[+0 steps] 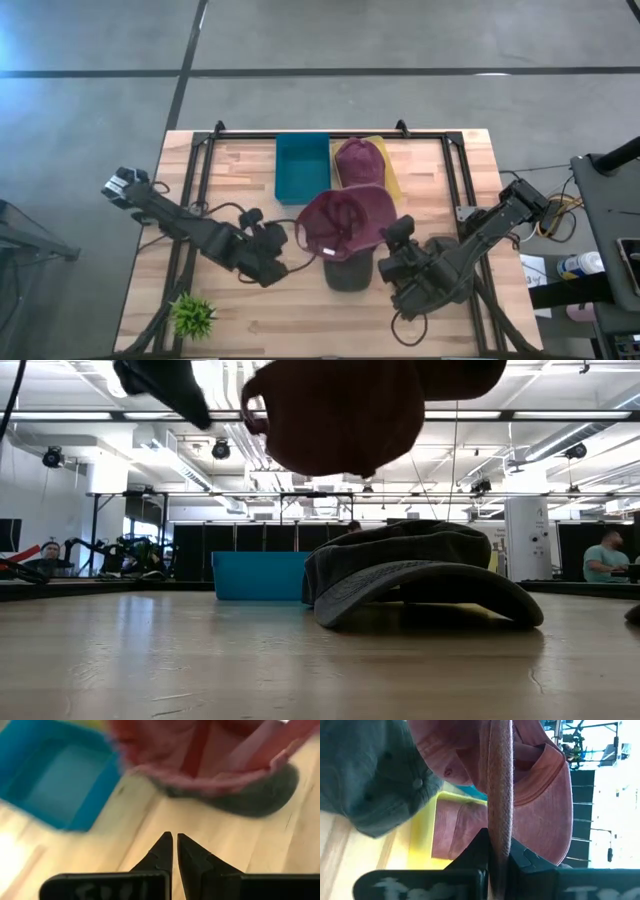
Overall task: Pick & Place hat
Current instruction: Put the red cap into the yellow bin
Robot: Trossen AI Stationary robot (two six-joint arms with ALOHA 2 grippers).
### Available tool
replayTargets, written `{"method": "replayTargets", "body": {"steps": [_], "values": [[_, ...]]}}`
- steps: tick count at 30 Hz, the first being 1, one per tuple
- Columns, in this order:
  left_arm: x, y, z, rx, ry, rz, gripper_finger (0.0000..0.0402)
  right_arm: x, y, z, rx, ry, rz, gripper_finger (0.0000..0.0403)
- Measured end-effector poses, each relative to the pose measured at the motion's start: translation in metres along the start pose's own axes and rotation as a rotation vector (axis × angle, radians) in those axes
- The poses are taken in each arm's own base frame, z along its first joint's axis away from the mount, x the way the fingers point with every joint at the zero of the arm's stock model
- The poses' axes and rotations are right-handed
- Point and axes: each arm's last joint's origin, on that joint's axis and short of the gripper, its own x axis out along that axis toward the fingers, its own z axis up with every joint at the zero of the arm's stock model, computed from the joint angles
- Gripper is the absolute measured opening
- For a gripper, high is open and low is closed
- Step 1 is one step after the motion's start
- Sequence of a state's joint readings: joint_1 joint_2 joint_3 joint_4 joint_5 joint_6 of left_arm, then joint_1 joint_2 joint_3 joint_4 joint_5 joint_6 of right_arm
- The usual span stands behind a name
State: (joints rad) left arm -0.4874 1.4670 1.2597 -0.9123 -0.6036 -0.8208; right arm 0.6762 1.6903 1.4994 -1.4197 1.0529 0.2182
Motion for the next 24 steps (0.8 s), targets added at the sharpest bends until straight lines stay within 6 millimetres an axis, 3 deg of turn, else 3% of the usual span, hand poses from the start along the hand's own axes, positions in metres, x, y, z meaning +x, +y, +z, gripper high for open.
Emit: {"method": "replayTargets", "body": {"steps": [6,15,19,24], "values": [[0.019,-0.014,0.003,-0.009,-0.222,-0.088,0.0021,-0.002,-0.001,0.004,0.041,-0.024,0.023,0.0013],[0.017,-0.016,0.038,0.001,-0.470,-0.123,0.0021,0.000,0.006,0.020,0.013,-0.100,0.149,0.0013],[0.021,-0.015,0.047,0.011,-0.474,-0.219,0.0021,0.006,0.005,0.029,0.001,-0.132,0.146,0.0013],[0.038,-0.022,0.042,0.046,-0.423,-0.241,0.0021,0.012,-0.004,0.041,0.035,-0.196,0.131,0.0013]]}}
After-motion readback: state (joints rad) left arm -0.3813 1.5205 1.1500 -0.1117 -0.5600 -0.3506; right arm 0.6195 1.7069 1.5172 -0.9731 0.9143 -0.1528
